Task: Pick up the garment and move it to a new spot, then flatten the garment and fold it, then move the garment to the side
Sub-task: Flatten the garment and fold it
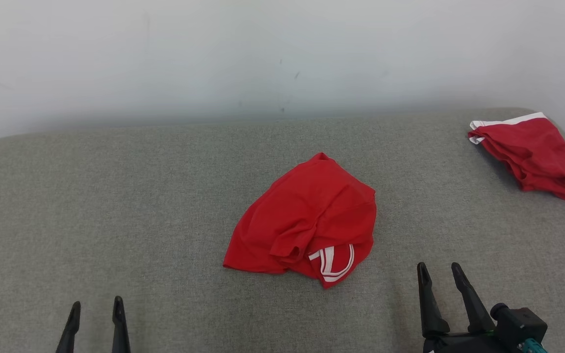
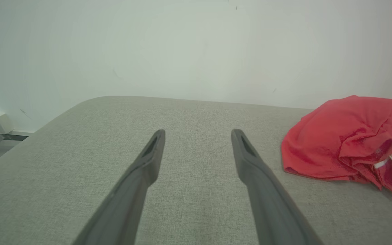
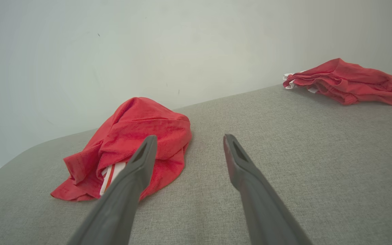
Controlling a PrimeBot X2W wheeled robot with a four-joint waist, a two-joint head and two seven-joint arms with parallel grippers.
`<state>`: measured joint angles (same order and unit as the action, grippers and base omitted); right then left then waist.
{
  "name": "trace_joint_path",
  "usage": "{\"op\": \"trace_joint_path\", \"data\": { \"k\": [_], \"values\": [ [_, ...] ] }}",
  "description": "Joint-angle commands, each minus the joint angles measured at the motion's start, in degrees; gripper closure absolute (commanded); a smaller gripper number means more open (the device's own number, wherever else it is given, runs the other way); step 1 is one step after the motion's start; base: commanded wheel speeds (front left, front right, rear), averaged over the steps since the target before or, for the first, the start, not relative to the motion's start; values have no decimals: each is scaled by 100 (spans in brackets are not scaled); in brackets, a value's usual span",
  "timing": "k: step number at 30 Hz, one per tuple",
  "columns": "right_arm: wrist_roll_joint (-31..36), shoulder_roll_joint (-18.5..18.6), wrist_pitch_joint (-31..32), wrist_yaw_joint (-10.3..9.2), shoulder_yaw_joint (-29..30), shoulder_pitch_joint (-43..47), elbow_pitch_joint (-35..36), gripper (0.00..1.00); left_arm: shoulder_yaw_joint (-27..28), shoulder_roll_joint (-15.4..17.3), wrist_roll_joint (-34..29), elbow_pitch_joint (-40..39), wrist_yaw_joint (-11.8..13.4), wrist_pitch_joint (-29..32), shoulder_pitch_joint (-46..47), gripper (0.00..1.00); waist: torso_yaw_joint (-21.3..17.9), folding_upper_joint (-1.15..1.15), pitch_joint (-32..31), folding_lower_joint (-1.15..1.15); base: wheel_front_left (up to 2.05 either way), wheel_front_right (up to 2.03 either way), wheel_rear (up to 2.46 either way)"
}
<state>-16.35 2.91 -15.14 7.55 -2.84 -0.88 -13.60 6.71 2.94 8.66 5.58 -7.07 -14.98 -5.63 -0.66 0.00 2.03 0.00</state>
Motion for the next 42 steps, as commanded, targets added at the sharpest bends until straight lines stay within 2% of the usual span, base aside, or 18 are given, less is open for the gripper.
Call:
{"op": "trace_joint_path", "data": {
  "k": [1,11,18,22,30,36,37,38,42],
  "values": [
    [9,-5,-6,-15,-11,53,1,0,-28,-10,1,7,4,-19,9,0,-2,0,0,0,0,0,0],
    [-46,-5,-6,-15,-105,-80,-24,0,-884,-11,-76,232,-34,-20,585,0,-103,0,106,0,0,0,0],
    [-127,-5,-6,-15,-197,-261,-5,0,-1982,44,-42,626,-35,-19,1399,0,-524,0,410,0,0,0,0],
    [-184,-5,-6,-15,-161,-331,22,0,-2361,125,3,922,-36,-15,1788,0,-775,0,613,0,0,0,0],
    [-302,-6,-6,-15,-154,-452,42,0,-2709,243,110,1555,-37,-15,2250,0,-1134,0,864,0,0,0,0],
    [-341,-7,-6,-15,-174,-504,51,0,-2745,248,157,2118,-36,-15,2474,0,-1264,0,938,0,0,0,0],
    [-344,-6,-6,-15,-174,-504,50,0,-2742,252,156,2211,-36,-16,2516,63,-1275,0,945,0,0,0,0],
    [-346,-7,-6,-15,-180,-504,50,0,-2784,266,157,2325,-37,-16,2577,100,-1286,0,948,0,0,0,0],
    [-360,-6,-6,-15,-196,-548,41,0,-2777,312,208,2450,-37,-16,2846,100,-1310,0,951,0,0,0,0]
  ]
}}
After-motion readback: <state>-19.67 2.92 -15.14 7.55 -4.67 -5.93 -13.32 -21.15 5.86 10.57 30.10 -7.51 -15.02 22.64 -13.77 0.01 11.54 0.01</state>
